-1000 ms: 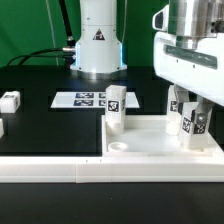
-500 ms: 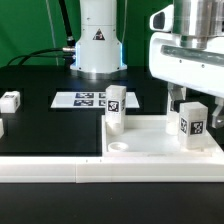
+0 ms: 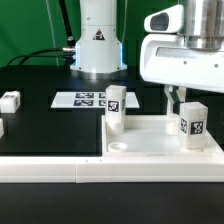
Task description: Assemble square table
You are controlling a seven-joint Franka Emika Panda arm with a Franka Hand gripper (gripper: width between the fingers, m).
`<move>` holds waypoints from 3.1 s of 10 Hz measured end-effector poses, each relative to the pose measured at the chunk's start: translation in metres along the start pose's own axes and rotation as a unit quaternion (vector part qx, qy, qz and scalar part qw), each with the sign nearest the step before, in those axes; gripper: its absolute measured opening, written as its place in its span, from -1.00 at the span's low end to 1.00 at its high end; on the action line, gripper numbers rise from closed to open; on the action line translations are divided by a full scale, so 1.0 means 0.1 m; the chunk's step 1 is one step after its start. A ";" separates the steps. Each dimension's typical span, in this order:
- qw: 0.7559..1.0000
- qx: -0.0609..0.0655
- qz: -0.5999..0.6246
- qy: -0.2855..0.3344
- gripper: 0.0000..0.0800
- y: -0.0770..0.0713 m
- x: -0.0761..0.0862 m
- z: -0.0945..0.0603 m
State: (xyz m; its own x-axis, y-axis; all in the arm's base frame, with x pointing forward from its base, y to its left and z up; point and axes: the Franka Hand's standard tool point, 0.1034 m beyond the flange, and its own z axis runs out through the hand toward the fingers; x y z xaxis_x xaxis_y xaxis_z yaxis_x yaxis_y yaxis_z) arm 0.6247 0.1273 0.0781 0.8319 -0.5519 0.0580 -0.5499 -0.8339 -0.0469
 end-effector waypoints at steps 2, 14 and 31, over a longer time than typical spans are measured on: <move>0.995 0.000 -0.099 0.001 0.62 -0.01 -0.01 0.00; 0.943 -0.010 -0.333 0.004 -0.27 0.08 0.08 0.00; 0.952 -0.007 0.307 0.009 -0.27 0.11 0.07 0.03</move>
Offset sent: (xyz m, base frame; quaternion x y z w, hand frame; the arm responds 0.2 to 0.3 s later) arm -0.0054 0.0001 -0.0023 0.0017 -0.0177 -0.1331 0.9909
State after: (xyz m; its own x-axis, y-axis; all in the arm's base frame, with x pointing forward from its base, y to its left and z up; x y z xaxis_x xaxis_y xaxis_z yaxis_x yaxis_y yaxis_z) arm 0.6246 0.1144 0.0751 0.3525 -0.9350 0.0400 -0.9328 -0.3544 -0.0647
